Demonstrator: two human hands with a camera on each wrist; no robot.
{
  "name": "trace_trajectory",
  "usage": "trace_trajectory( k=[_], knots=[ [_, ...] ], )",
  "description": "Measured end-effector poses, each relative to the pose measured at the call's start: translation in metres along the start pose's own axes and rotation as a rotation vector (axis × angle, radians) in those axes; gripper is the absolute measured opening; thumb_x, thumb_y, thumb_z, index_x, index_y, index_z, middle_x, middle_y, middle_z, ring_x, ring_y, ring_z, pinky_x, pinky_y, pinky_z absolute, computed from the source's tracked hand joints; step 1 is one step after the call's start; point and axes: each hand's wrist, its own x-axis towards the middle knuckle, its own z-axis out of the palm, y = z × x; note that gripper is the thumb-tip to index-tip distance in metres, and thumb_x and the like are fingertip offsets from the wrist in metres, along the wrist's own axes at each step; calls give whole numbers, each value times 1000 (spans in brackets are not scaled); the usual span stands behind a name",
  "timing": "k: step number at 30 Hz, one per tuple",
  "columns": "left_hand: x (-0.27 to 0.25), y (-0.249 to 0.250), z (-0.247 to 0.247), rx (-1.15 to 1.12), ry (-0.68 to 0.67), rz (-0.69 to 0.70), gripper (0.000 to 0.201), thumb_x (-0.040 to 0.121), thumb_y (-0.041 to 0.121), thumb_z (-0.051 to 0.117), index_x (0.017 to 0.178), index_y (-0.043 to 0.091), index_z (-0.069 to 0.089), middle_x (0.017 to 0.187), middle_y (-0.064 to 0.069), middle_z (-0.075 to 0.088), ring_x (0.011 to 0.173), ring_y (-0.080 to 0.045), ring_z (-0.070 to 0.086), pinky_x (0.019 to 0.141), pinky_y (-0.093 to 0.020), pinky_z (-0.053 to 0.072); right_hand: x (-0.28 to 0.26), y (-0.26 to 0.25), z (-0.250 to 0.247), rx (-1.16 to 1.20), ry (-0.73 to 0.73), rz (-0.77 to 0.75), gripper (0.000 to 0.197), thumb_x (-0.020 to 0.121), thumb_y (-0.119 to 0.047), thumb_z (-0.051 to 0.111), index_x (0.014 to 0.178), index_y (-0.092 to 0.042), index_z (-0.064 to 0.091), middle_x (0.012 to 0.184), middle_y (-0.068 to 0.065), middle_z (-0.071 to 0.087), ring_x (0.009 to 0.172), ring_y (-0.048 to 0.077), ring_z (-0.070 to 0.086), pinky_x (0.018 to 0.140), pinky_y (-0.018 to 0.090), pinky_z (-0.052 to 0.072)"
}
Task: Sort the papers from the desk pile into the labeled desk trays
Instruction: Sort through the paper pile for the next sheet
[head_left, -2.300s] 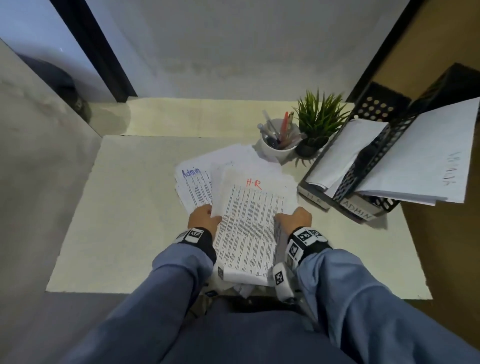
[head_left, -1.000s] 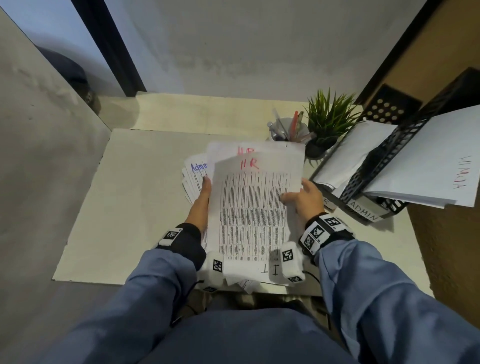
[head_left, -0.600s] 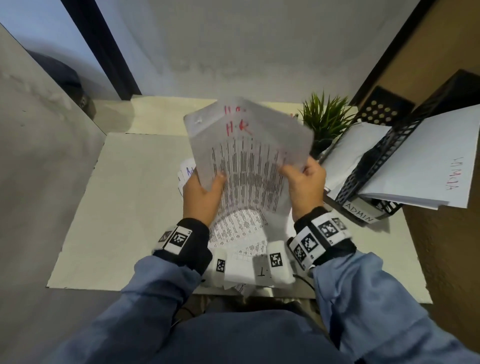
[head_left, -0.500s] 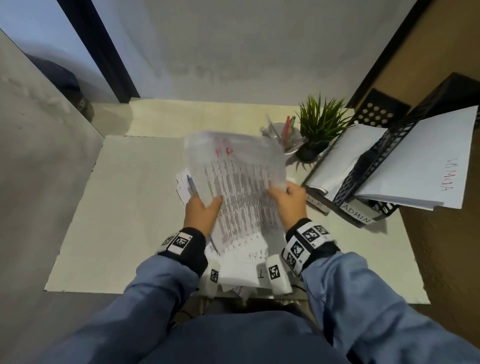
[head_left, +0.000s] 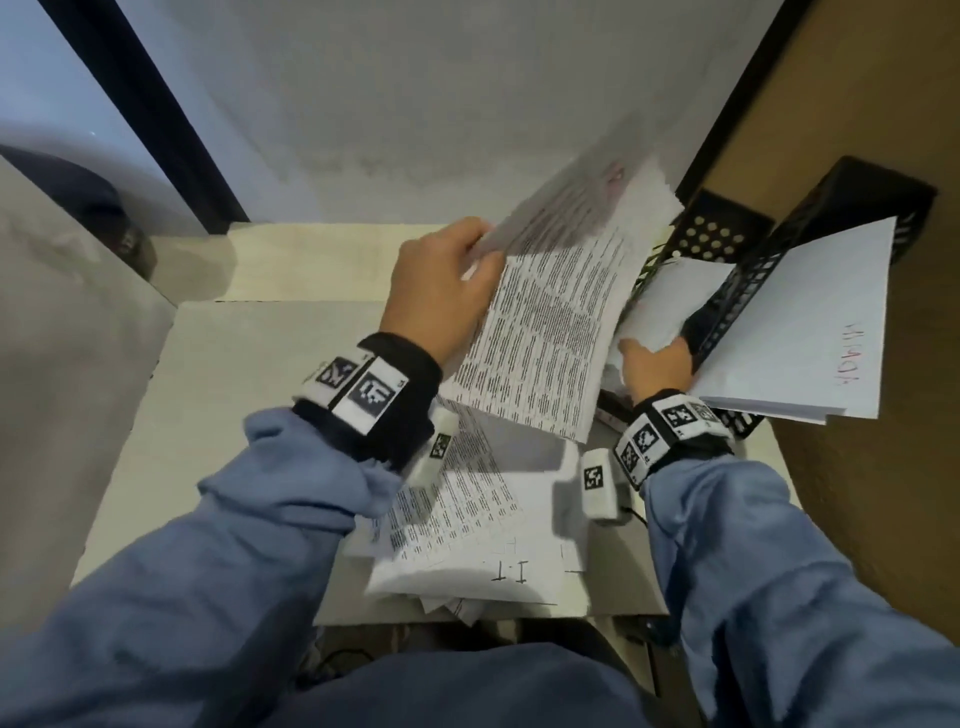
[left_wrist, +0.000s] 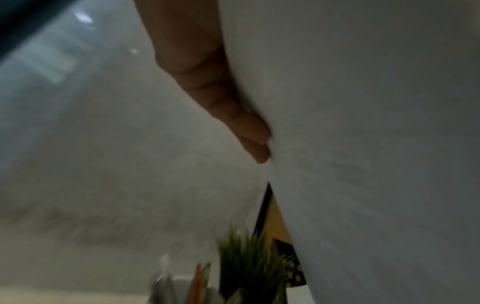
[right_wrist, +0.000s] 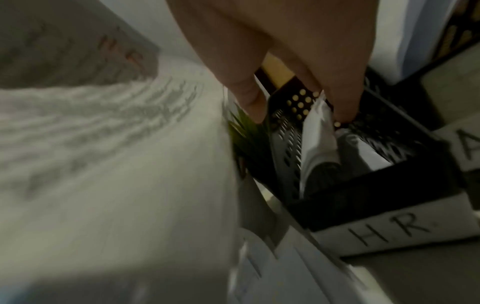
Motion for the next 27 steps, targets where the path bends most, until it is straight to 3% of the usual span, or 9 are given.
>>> trace_trajectory(
  k=[3, 5, 8, 10, 12, 14, 16, 18, 27],
  knots=[
    [25, 16, 19, 102, -58, 98, 14, 90, 18, 53, 88, 13, 67, 73, 0, 64, 64, -13, 55, 53, -9, 37, 7, 4, 3, 54, -77, 213, 58, 82, -18, 62, 132, 3, 43, 128, 14, 56, 110, 29, 58, 89, 30, 45],
    [36, 25, 37, 145, -116, 137, 16, 90, 16, 51, 92, 11, 66, 77, -5, 67, 67, -19, 58, 62, -22, 47, 10, 2, -2, 17, -133, 290, 50, 87, -17, 54, 131, 4, 44, 129, 14, 55, 108, 29, 58, 87, 30, 46],
    [50, 36, 68, 290, -195, 174, 16, 90, 14, 47, 91, 9, 62, 78, -8, 64, 69, -24, 54, 67, -32, 47, 13, -6, -13, -80, -140, 199, 30, 92, -9, 46, 117, 5, 55, 127, 21, 53, 115, 33, 52, 96, 33, 43],
    [59, 41, 87, 362, -232, 190, 16, 90, 12, 44, 91, 8, 60, 82, -13, 65, 74, -30, 58, 67, -35, 47, 16, -11, -20, -113, -92, 18, 20, 88, -2, 46, 72, -7, 55, 85, 14, 55, 82, 30, 50, 76, 27, 38],
    [66, 46, 104, 414, -260, 203, 18, 90, 11, 43, 94, 8, 60, 89, -16, 66, 83, -35, 62, 69, -37, 47, 18, -16, -28, -109, -7, -101, 34, 83, 0, 49, 56, -18, 37, 62, 0, 39, 59, 20, 36, 67, 24, 30],
    [73, 51, 120, 429, -283, 200, 20, 90, 9, 43, 97, 8, 61, 95, -16, 66, 89, -36, 62, 69, -36, 44, 19, -23, -36, -138, 33, -206, 12, 80, -2, 51, 74, -8, 59, 69, 6, 52, 63, 23, 46, 67, 26, 36],
    [77, 59, 134, 428, -295, 183, 22, 92, 9, 42, 101, 7, 62, 99, -16, 66, 92, -34, 63, 68, -35, 42, 18, -29, -46, -196, 77, -341, 24, 79, -5, 53, 100, -6, 66, 86, 15, 64, 80, 31, 56, 73, 34, 47],
    [79, 66, 149, 425, -304, 173, 22, 93, 10, 44, 105, 7, 62, 100, -15, 66, 93, -32, 63, 69, -34, 44, 17, -38, -53, -221, 108, -463, 33, 80, -6, 52, 111, -10, 64, 98, 17, 68, 91, 34, 60, 81, 37, 49],
    [81, 67, 182, 402, -361, 151, 24, 96, 14, 41, 104, 6, 62, 103, -13, 64, 93, -28, 63, 74, -30, 46, 0, -55, -59, -317, 191, -768, 41, 87, -10, 45, 126, -18, 57, 110, 10, 60, 95, 23, 56, 79, 25, 40]
  ],
)
